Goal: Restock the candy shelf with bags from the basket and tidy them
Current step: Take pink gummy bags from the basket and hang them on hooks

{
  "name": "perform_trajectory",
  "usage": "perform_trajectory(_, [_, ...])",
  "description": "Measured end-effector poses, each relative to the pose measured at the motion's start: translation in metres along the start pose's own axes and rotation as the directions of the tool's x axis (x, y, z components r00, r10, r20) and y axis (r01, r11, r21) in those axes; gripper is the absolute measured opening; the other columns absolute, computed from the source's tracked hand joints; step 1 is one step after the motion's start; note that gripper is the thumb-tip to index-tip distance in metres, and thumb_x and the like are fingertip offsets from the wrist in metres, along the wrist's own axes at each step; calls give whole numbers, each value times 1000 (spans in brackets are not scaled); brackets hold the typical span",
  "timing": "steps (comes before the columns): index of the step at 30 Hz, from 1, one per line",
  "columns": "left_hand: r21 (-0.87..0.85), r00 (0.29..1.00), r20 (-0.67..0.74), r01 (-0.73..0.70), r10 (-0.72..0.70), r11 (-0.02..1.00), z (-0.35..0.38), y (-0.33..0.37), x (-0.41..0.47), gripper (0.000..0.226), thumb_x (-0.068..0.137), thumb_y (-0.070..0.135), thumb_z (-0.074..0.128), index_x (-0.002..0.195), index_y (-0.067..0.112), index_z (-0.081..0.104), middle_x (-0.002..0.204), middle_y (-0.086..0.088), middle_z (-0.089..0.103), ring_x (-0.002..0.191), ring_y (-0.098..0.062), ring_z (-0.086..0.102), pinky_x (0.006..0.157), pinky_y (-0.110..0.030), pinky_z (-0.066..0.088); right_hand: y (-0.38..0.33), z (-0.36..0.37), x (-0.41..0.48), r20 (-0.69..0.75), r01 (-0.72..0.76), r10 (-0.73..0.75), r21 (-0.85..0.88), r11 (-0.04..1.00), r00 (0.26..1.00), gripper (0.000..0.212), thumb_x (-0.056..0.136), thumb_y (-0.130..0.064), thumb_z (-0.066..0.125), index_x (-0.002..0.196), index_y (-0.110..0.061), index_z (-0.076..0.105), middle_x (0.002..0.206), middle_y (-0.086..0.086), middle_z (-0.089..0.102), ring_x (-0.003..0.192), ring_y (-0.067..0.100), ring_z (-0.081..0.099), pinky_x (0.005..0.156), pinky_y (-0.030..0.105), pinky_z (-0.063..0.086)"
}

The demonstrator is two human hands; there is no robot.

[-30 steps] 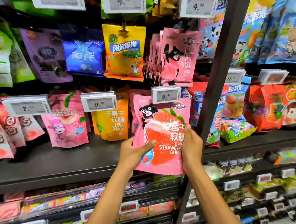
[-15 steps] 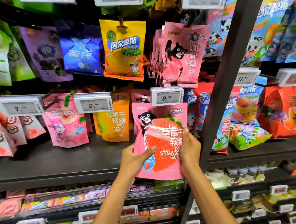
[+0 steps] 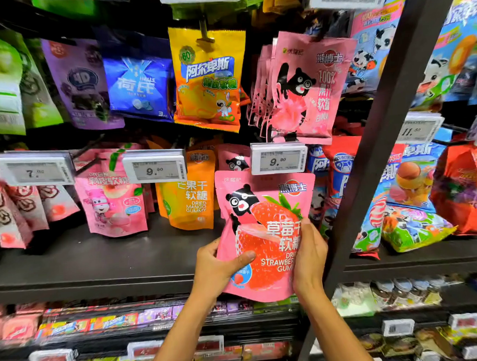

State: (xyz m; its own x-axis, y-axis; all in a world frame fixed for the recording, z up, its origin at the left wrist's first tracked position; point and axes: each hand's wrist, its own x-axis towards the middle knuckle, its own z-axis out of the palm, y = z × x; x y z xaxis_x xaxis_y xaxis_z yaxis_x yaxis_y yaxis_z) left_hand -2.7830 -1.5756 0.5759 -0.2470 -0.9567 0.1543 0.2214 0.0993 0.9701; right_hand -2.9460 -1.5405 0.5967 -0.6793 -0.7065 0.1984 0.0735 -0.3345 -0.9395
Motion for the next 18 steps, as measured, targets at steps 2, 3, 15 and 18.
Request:
perform_trajectory(2, [17, 1000, 14, -16, 16, 1000, -3, -3, -3, 32, 57, 29, 90, 87, 28, 78, 86, -3, 78, 78, -21, 75, 62, -23, 58, -5, 1, -4, -15, 88, -89, -60, 994, 996, 14, 96, -26, 49, 101, -33, 61, 94, -14, 68, 80, 2, 64, 68, 17, 50])
perform_trajectory(3, [11, 1000, 15, -18, 18, 1000, -5, -4, -4, 32, 57, 28, 90, 87, 28, 78, 86, -3, 78, 77, -22, 75, 62, -24, 58, -9, 2, -4, -18, 140, -141, -61, 988, 990, 24, 95, -22, 50, 115, -34, 55, 110, -14, 64, 93, 0, 64, 76, 13, 49])
perform_trajectory(15, [-21, 995, 2, -101, 101, 995, 14, 0, -1, 33, 58, 29, 93, 87, 26, 78, 84, -4, 78, 75, -21, 75, 62, -24, 58, -38, 34, -4, 143, 528, -647, -718, 453, 749, 33, 94, -33, 47, 121, -33, 66, 149, -2, 44, 147, 24, 24, 117, 51, 17])
perform_trajectory(18, [-32, 995, -20, -100, 99, 995, 18, 3, 2, 28, 58, 25, 88, 84, 29, 78, 83, -3, 78, 74, -20, 75, 61, -23, 57, -35, 39, -3, 212, 533, -651, -773, 345, 729, 40, 96, -35, 40, 126, -27, 64, 139, 2, 55, 143, 27, 32, 117, 54, 18])
